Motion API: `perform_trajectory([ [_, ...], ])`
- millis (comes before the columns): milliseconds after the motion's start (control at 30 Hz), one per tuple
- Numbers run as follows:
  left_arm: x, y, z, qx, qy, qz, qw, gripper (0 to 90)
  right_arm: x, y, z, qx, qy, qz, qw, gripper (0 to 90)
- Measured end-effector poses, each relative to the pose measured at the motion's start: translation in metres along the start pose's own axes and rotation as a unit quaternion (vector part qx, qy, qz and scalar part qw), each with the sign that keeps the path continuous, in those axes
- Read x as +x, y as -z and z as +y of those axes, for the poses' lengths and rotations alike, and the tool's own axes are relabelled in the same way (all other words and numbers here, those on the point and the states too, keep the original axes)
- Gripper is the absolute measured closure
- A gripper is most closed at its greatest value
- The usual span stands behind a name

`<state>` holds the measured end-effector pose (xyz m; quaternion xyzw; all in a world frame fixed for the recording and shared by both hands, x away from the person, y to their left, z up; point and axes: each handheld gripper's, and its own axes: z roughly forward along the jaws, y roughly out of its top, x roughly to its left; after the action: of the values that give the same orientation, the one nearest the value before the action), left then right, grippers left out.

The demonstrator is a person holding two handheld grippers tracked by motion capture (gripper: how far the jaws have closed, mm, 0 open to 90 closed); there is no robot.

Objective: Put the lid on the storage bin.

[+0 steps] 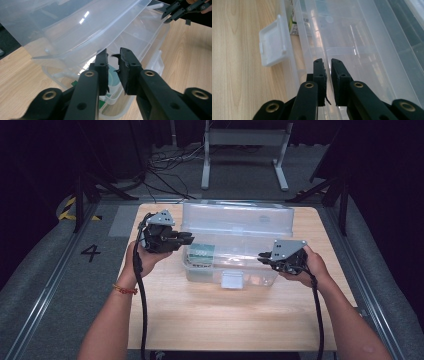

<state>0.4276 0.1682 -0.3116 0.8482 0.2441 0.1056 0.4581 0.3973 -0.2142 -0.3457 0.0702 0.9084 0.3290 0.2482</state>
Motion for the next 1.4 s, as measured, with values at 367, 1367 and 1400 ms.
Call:
perform_trajectory([
  [367,0.000,-0.001,-0.008,-0.002,-0.004,-0.004,1.0000,86.5,0.008,0.028,-0.016,-0.051,-0.031,-0.016,0.9981,87.7],
  [1367,-0.017,-0.005,-0.030,0.028,-0.033,-0.007,0.9990,88.5,0.023,0.052,-0.085,-0.022,-0.131,-0.024,0.9909,80.7],
  [1400,-0.018,-0.005,-0.031,0.029,-0.031,-0.007,0.9991,88.5,0.024,0.052,-0.086,-0.020,-0.130,-0.028,0.9909,80.4],
])
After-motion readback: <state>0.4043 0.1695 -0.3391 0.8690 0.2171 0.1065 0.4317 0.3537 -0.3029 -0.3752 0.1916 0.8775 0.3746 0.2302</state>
